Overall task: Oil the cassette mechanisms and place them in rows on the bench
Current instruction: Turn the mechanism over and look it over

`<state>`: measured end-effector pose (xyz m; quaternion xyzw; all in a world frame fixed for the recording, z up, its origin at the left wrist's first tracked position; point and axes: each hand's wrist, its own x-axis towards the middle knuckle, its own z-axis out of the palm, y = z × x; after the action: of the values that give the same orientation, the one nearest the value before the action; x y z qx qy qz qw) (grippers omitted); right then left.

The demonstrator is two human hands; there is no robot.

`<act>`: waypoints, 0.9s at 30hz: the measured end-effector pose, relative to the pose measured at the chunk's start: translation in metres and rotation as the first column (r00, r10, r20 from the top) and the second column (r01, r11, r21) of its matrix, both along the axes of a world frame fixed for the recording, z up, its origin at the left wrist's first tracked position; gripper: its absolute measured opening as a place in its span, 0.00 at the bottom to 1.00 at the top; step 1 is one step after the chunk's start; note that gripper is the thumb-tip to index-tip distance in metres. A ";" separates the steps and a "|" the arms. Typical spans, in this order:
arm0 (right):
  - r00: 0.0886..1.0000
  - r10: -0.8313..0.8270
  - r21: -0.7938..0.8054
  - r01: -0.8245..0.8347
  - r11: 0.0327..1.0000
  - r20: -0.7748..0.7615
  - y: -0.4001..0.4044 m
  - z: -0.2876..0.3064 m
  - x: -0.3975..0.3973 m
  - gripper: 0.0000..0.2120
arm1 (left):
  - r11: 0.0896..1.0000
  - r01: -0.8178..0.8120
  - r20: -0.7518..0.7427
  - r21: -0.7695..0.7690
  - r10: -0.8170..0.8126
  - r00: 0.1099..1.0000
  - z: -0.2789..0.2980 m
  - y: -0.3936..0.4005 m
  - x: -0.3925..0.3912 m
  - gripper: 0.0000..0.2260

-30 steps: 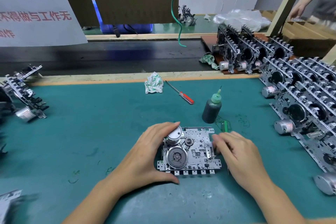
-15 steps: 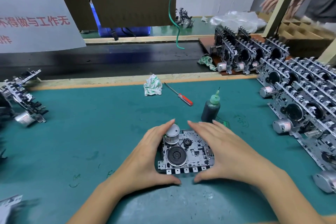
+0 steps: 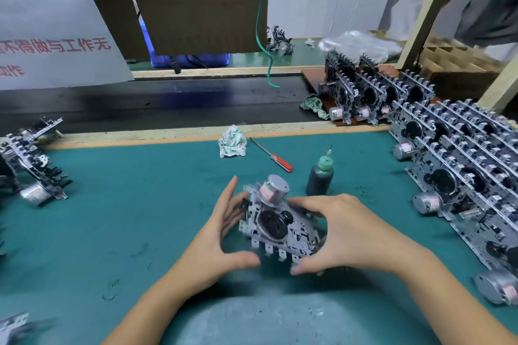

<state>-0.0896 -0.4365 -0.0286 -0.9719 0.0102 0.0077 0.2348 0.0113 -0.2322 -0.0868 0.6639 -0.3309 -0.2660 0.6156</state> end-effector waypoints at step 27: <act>0.994 -0.090 -0.278 0.102 0.955 0.055 -0.026 -0.013 -0.030 0.19 | 0.915 0.012 -0.830 -0.403 -0.371 0.416 -0.001 -0.026 0.001 0.39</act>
<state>-0.1197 -0.4621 -0.0418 -0.9937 0.0535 -0.0254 0.0950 0.0122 -0.2584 -0.0879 0.2636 -0.0702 -0.5848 0.7639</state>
